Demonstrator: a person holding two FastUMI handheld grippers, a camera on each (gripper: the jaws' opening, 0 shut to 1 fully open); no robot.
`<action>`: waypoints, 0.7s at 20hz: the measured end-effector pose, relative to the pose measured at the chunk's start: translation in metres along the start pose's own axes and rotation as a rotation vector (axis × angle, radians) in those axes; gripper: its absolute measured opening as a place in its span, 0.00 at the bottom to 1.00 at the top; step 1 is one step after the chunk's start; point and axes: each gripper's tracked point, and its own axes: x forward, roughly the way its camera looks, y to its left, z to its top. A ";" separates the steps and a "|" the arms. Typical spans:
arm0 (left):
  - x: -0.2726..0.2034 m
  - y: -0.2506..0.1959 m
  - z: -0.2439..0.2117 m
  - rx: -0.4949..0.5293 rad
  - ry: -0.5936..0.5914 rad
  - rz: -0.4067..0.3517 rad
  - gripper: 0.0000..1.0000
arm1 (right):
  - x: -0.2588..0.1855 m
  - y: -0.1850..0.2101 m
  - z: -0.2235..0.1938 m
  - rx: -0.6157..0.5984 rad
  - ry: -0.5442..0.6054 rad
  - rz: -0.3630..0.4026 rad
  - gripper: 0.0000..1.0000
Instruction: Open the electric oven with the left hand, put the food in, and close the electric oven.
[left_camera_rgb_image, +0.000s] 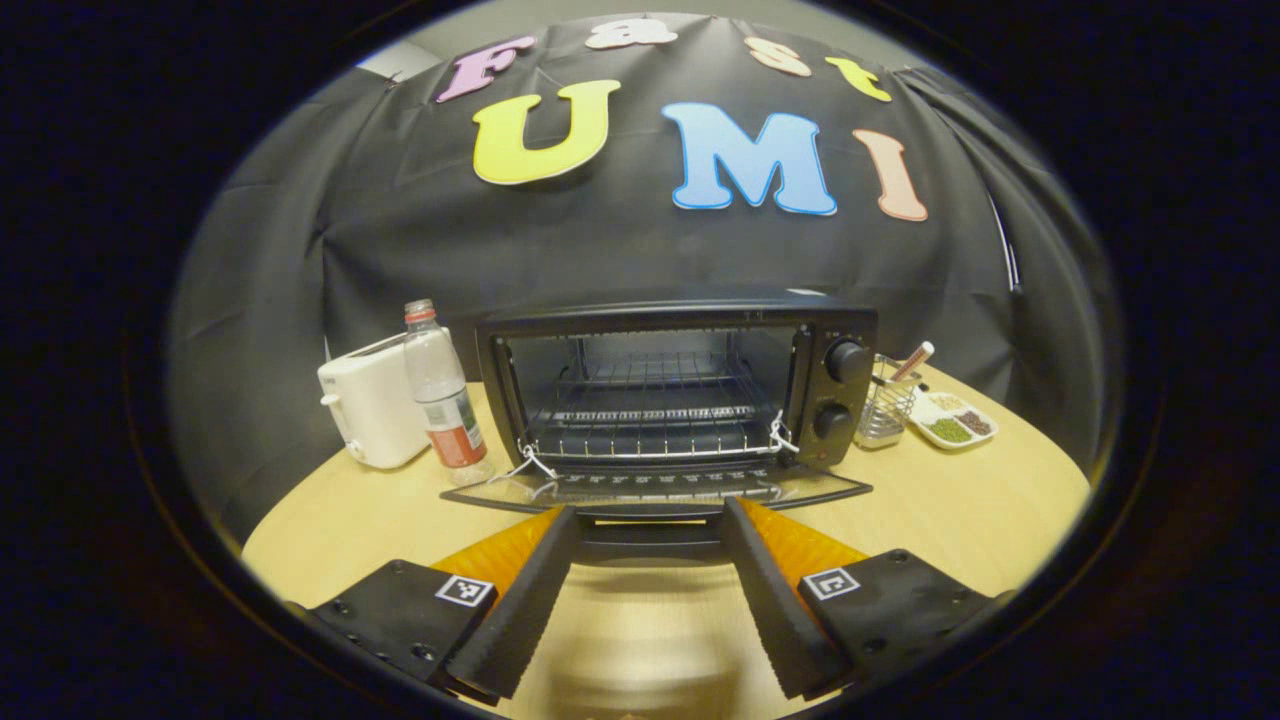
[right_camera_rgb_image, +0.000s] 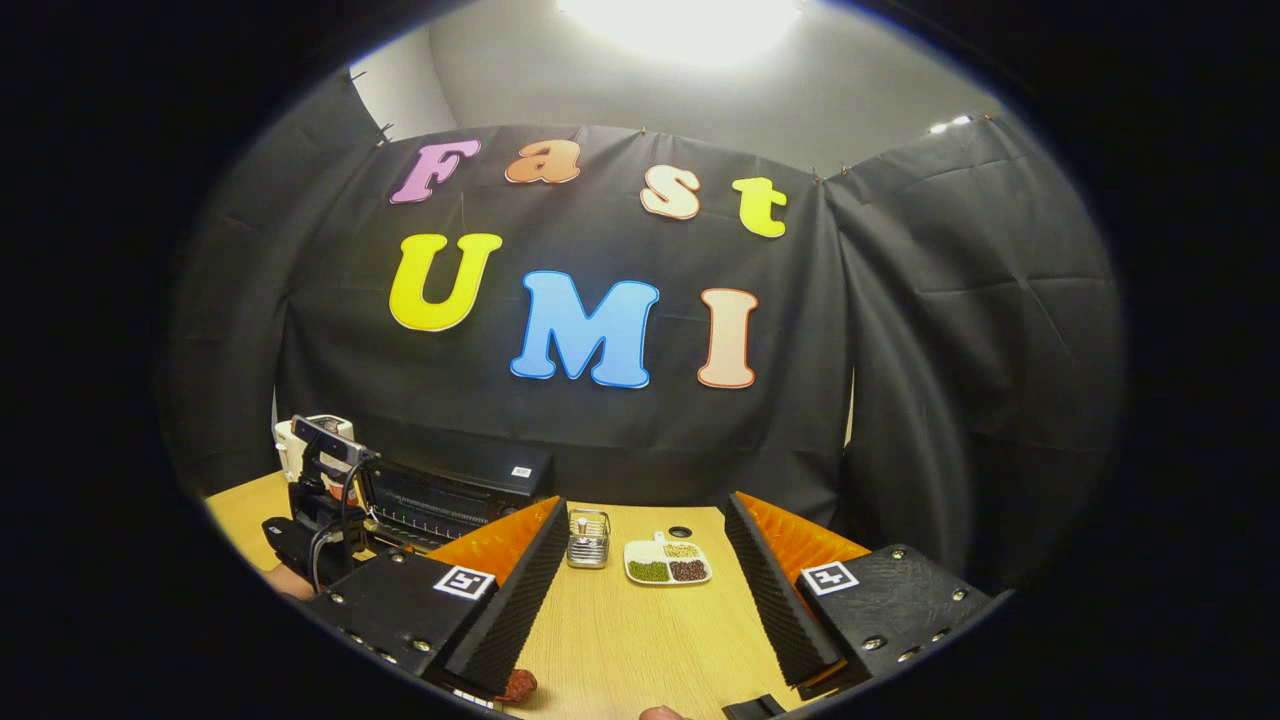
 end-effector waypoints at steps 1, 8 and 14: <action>-0.001 0.000 -0.004 -0.001 0.007 0.002 1.00 | -0.002 0.000 -0.002 0.001 0.007 0.002 0.96; -0.004 -0.002 -0.038 0.012 0.077 0.014 1.00 | -0.009 0.003 -0.012 0.019 0.035 0.024 0.96; -0.033 -0.001 -0.015 0.022 0.022 0.014 1.00 | -0.012 0.007 -0.018 0.049 0.042 0.066 0.96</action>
